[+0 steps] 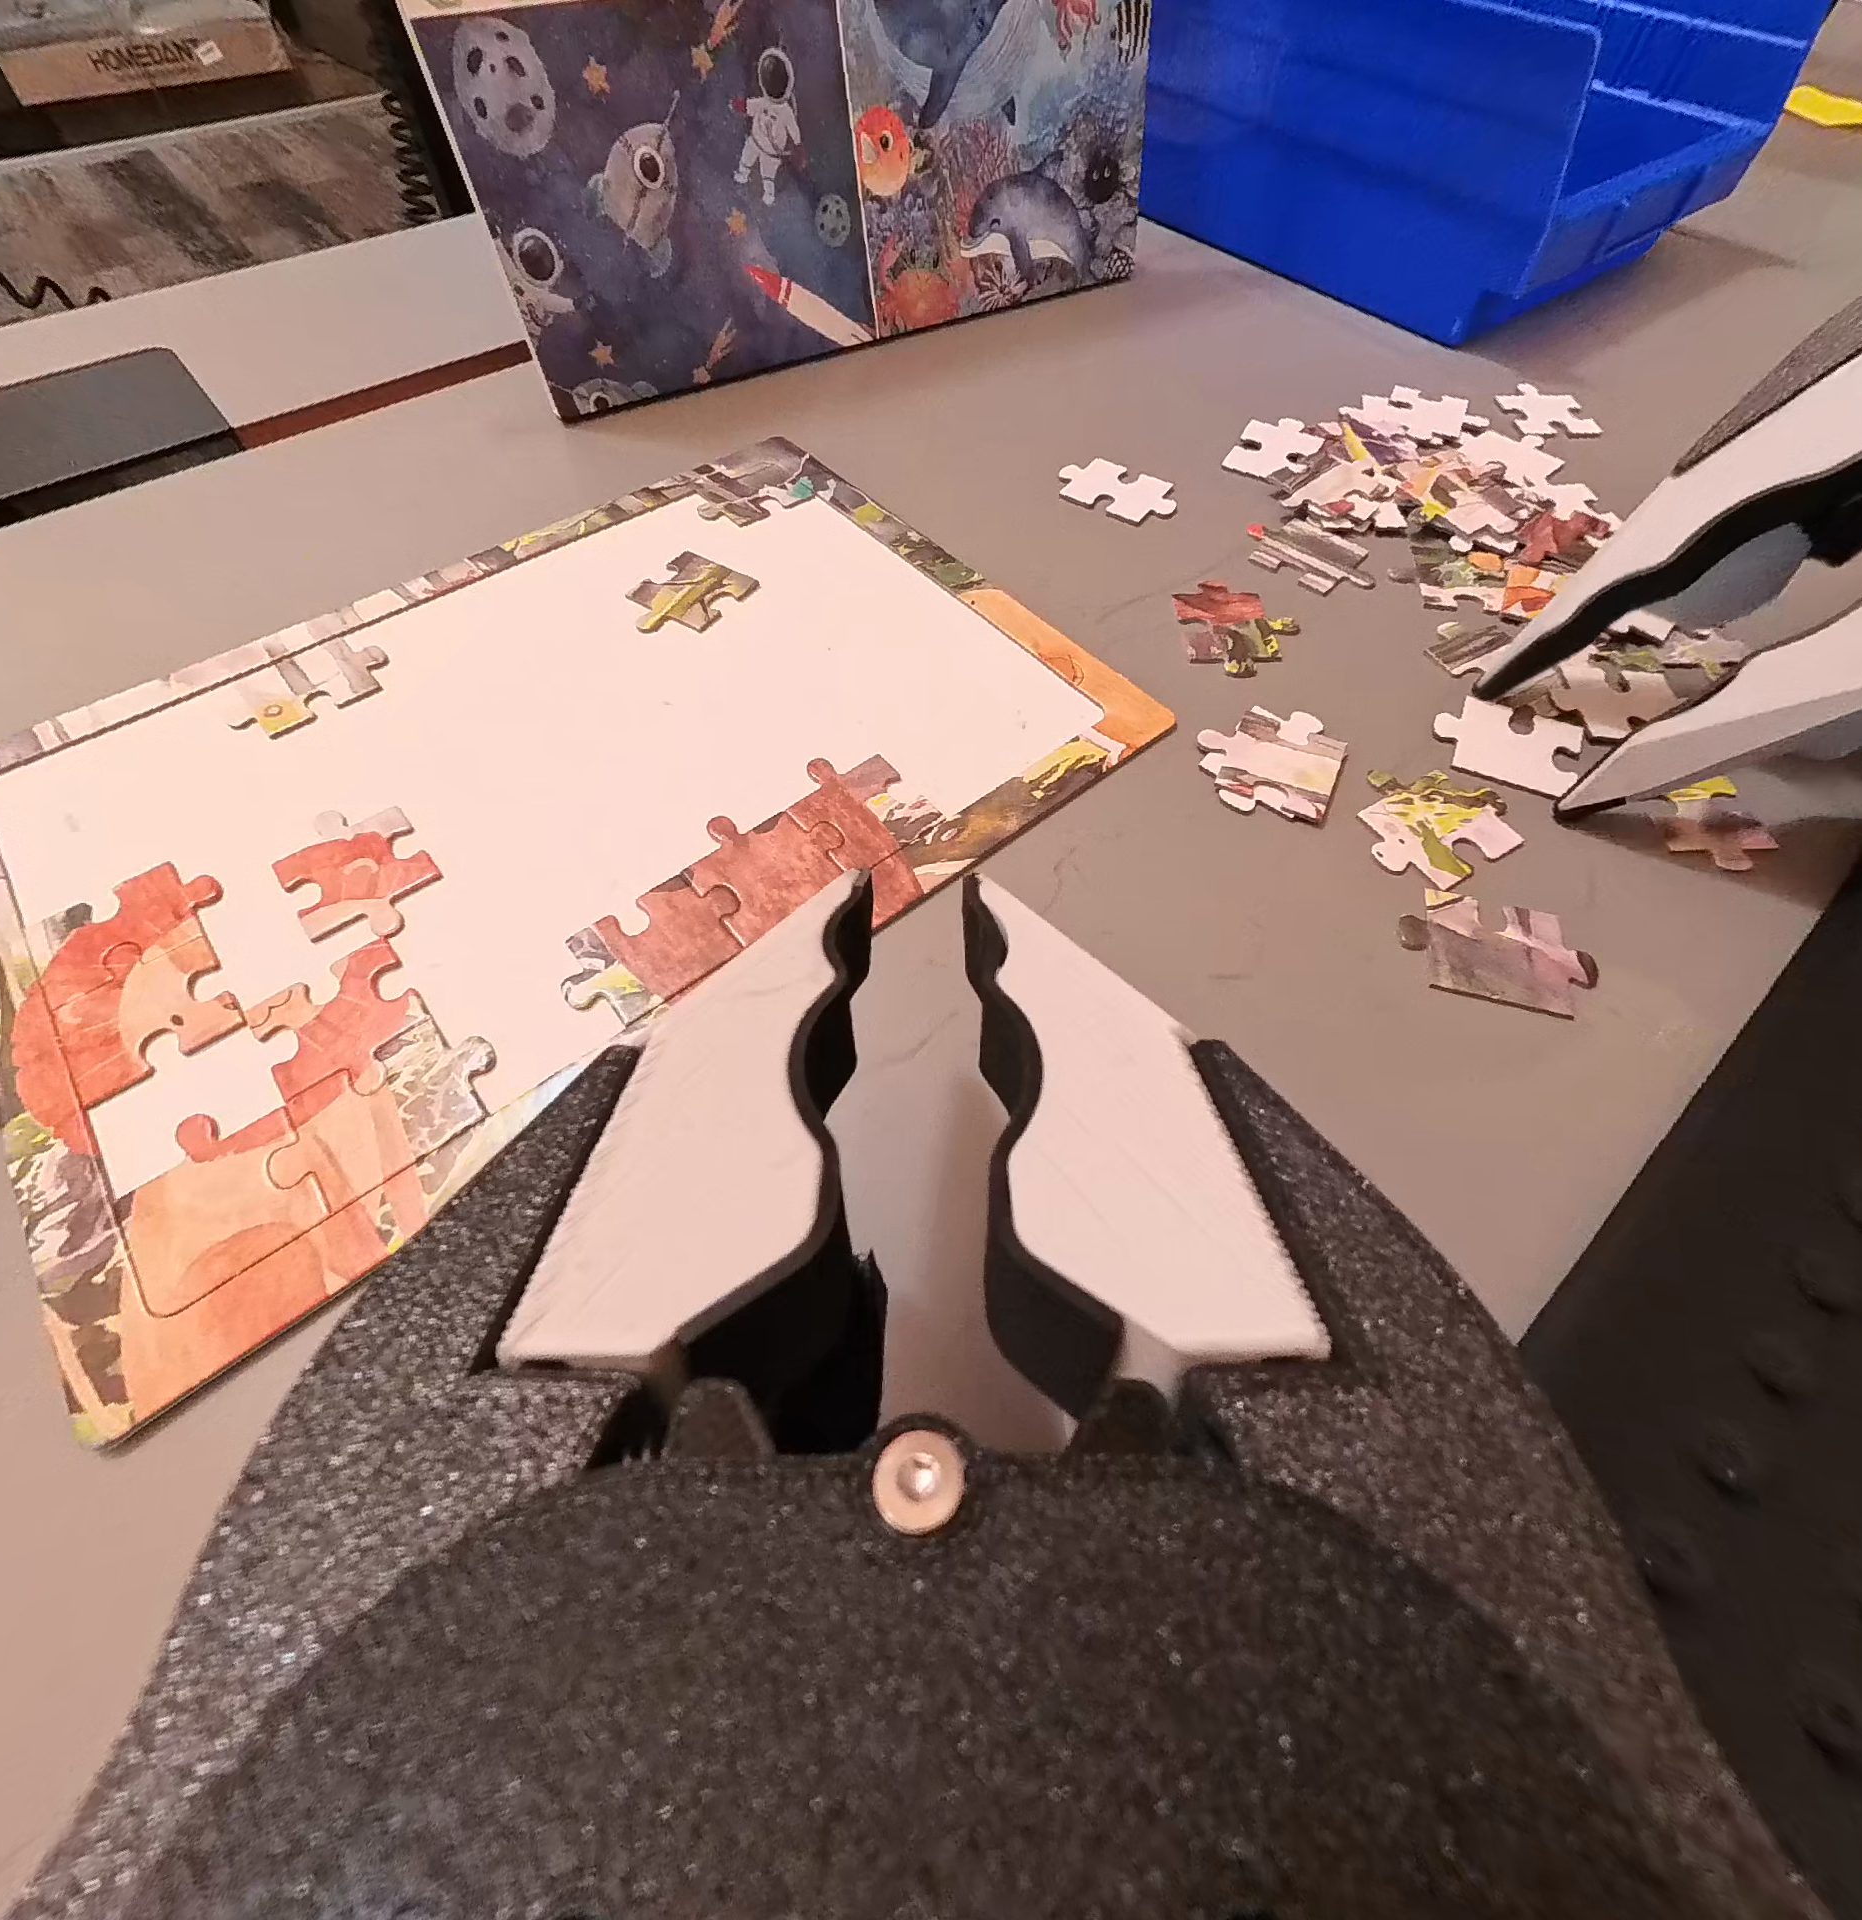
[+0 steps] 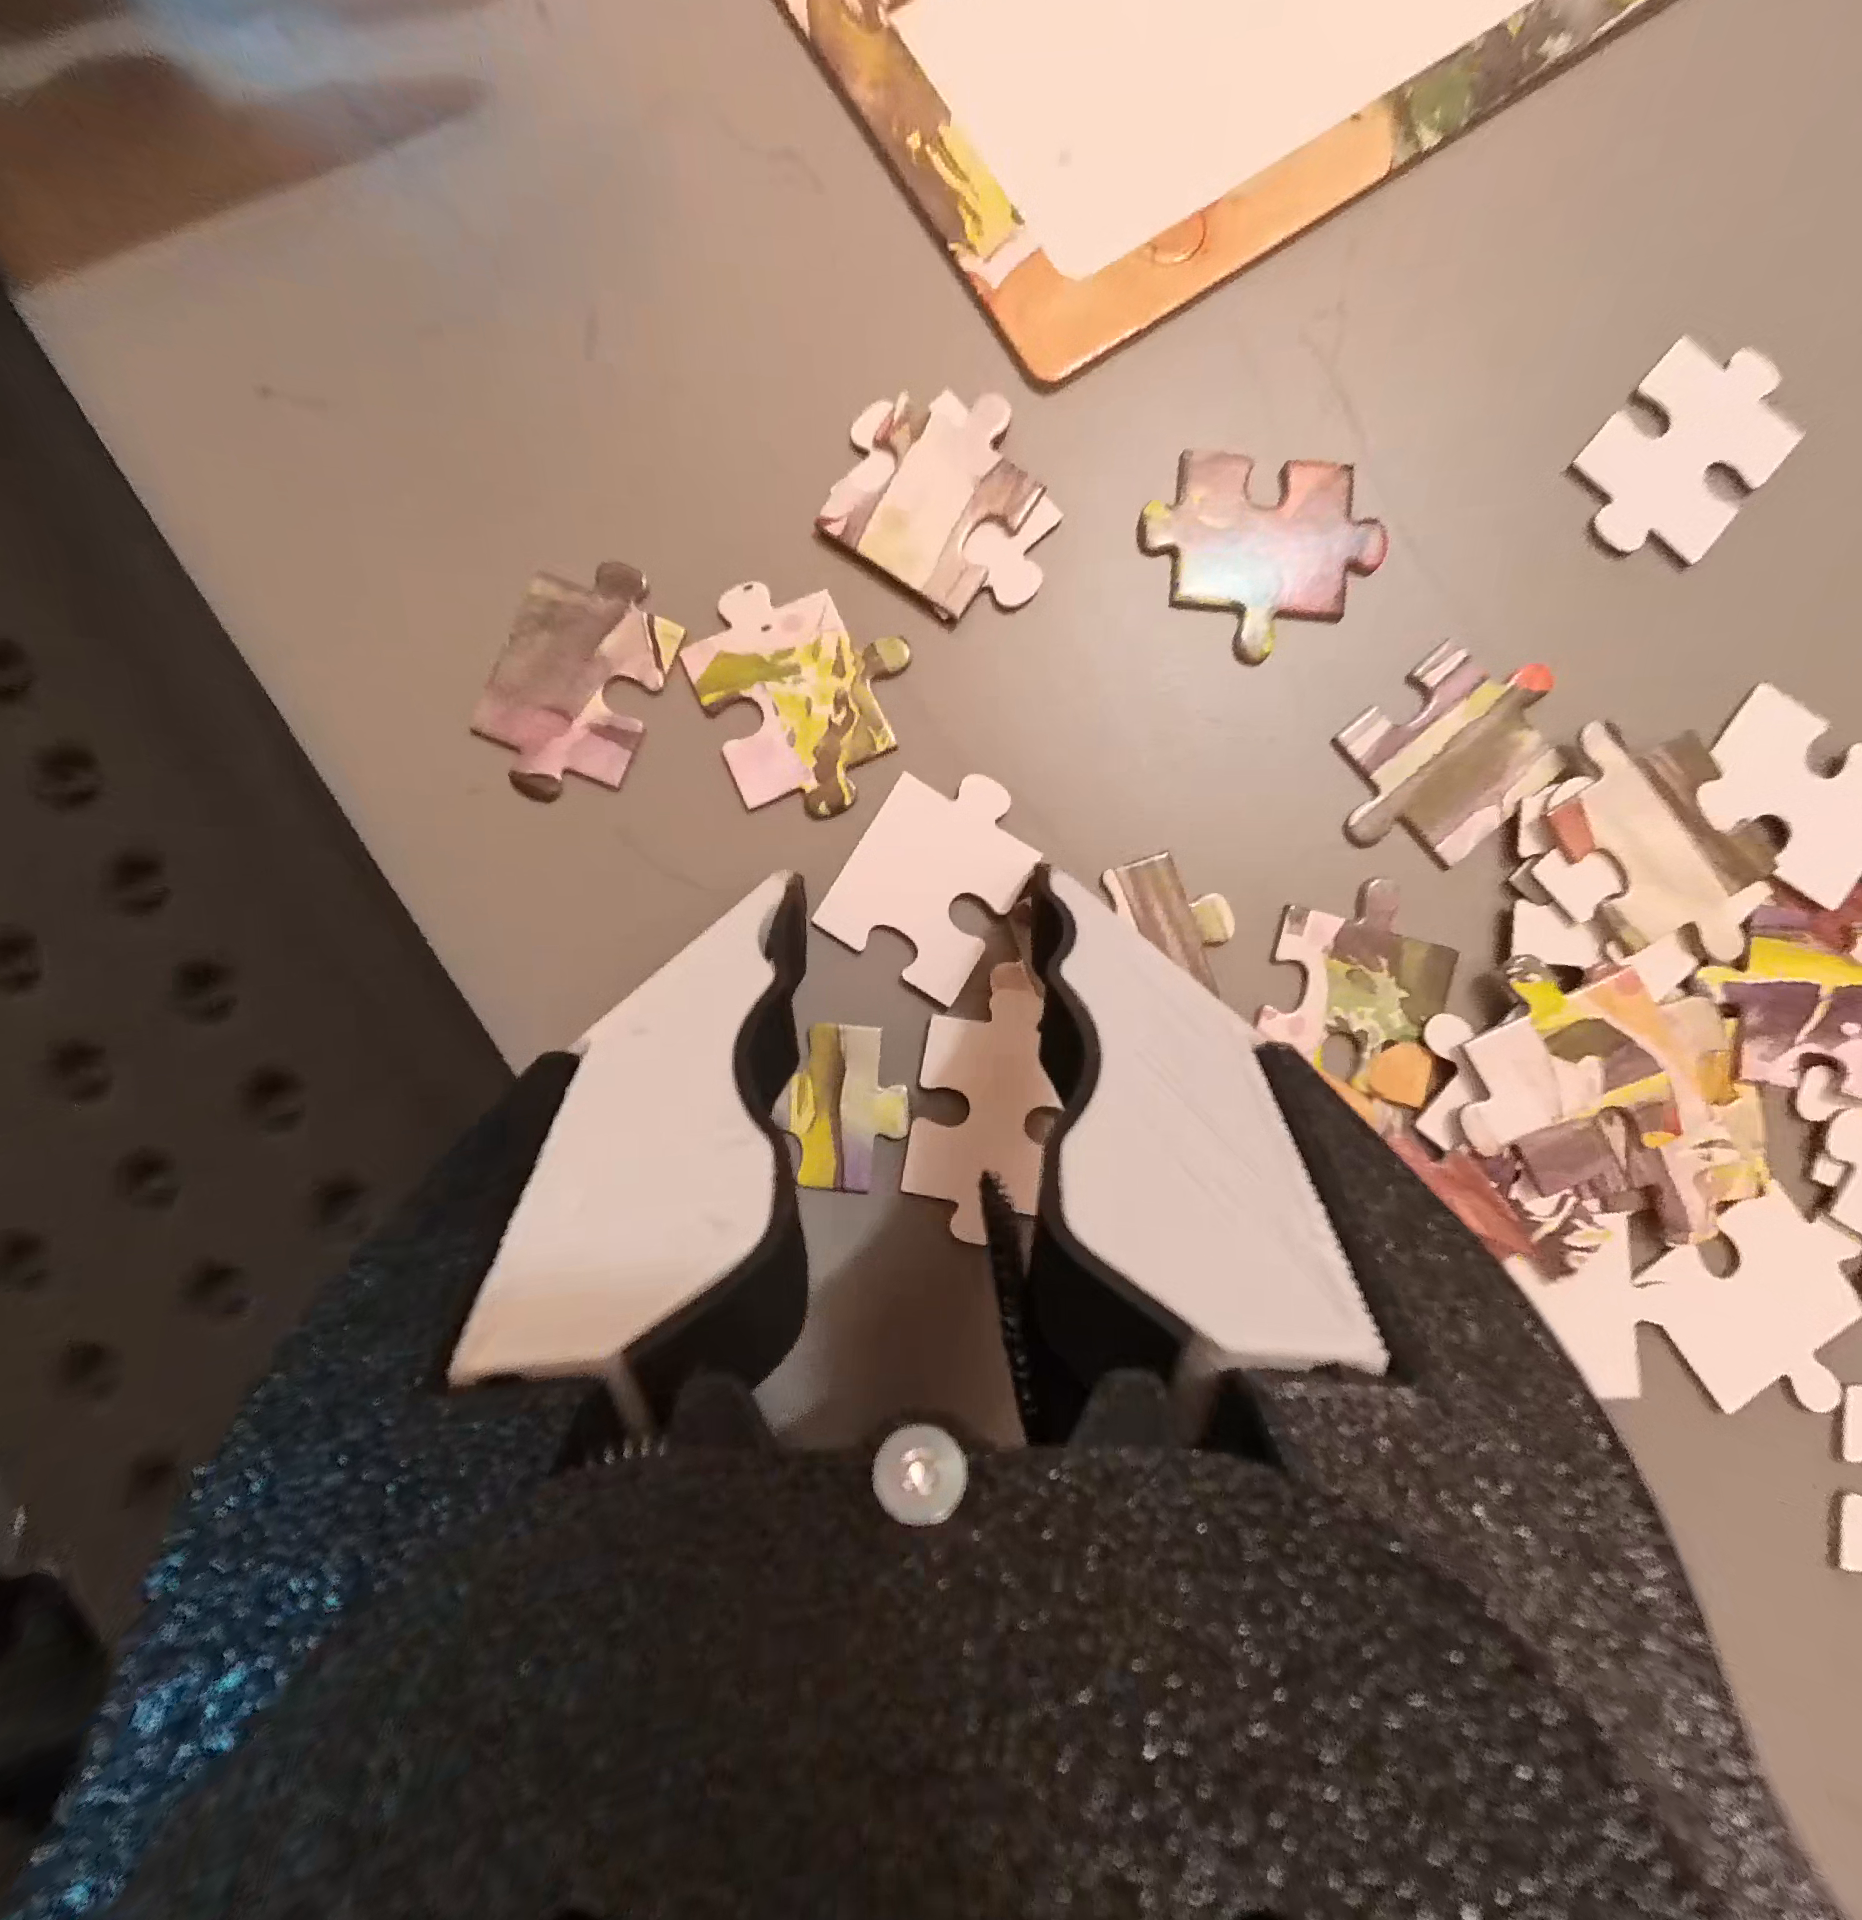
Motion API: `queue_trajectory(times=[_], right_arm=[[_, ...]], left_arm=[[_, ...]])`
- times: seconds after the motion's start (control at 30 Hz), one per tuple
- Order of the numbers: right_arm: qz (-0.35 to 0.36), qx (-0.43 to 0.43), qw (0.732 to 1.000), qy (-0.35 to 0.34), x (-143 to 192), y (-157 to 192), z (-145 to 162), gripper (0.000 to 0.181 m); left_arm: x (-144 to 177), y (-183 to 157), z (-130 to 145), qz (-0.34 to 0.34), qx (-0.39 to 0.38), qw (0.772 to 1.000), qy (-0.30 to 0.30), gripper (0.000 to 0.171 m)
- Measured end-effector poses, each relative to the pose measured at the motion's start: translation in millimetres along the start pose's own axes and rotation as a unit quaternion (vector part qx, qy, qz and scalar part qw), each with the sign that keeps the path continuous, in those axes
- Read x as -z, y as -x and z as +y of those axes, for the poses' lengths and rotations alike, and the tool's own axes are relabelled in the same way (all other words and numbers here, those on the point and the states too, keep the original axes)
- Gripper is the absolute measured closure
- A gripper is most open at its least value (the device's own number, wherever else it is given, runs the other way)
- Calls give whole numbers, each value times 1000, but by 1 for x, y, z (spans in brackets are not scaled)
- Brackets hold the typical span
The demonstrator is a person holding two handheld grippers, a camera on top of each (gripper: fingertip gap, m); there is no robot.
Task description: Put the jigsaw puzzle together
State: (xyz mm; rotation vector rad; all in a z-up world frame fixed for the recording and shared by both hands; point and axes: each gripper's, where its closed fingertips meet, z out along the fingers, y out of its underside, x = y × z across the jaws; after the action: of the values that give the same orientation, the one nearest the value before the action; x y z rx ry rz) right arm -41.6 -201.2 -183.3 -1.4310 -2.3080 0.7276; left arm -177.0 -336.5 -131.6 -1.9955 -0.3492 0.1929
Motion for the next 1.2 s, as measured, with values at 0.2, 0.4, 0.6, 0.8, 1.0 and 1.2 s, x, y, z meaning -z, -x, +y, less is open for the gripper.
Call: queue_trajectory(times=[0.2, 0.4, 0.6, 0.8, 1.0, 1.2], right_arm=[[-4, -3, 1000, 0, 0, 0, 0, 144], [-53, -38, 994, -88, 13, 3, -20, 145], [-247, -152, 895, -340, 86, 17, -90, 177], [-281, -190, 846, -412, 111, 7, -105, 177], [-233, -146, 915, -294, 89, 25, -81, 167], [-156, -87, 977, -115, 51, 35, -26, 148]], left_arm=[[0, 0, 0, -1, -1, 1000, -2, 155], [2, 1, -2, -4, -3, 1000, -7, 155], [3, -5, -7, 6, -13, 1000, -20, 155], [4, -7, -8, 10, -12, 1000, -24, 155], [4, -5, -7, 9, -4, 1000, -22, 155], [2, -6, -3, 8, -11, 1000, -12, 155]])
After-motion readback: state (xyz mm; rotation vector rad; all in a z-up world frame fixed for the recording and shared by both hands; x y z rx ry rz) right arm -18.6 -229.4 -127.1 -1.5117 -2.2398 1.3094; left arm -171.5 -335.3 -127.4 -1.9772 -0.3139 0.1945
